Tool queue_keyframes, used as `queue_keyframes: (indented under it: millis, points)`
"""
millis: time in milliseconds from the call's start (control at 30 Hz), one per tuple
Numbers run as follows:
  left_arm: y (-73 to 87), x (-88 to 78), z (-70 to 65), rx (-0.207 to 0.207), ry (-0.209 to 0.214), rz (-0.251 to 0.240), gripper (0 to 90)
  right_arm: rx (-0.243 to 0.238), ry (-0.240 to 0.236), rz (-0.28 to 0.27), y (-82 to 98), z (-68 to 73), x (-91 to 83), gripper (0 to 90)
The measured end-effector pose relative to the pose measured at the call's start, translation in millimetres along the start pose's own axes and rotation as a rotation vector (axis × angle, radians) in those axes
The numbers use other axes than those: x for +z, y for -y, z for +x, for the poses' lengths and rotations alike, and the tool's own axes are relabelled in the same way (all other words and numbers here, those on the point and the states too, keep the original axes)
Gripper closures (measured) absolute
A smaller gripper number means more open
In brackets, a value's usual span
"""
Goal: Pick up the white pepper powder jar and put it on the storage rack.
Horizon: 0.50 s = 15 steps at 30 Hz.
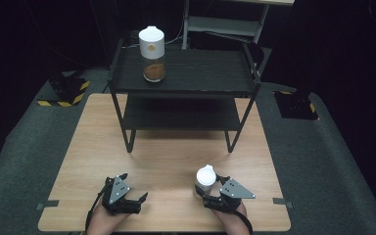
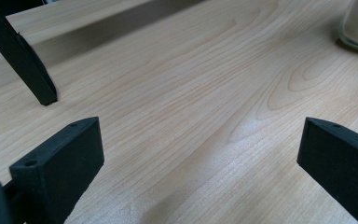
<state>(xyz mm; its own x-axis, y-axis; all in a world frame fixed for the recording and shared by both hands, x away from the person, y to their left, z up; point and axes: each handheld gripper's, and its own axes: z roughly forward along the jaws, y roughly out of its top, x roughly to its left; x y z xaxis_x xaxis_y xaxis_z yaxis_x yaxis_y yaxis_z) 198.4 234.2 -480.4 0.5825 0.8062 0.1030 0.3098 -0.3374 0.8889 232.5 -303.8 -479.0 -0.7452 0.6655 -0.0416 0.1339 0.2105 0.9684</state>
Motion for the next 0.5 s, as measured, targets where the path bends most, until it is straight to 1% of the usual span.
queue_keyframes:
  millis: [133,500]
  points:
    - [0.4,-0.3,-0.4,0.000,-0.004,-0.002,0.6,-0.005,-0.001,-0.005,0.6,-0.3,1.7,29.3]
    - [1.9,-2.0,-2.1,-0.003,-0.012,-0.007,0.7,0.002,0.003,-0.010,0.7,0.6,3.1,30.0]
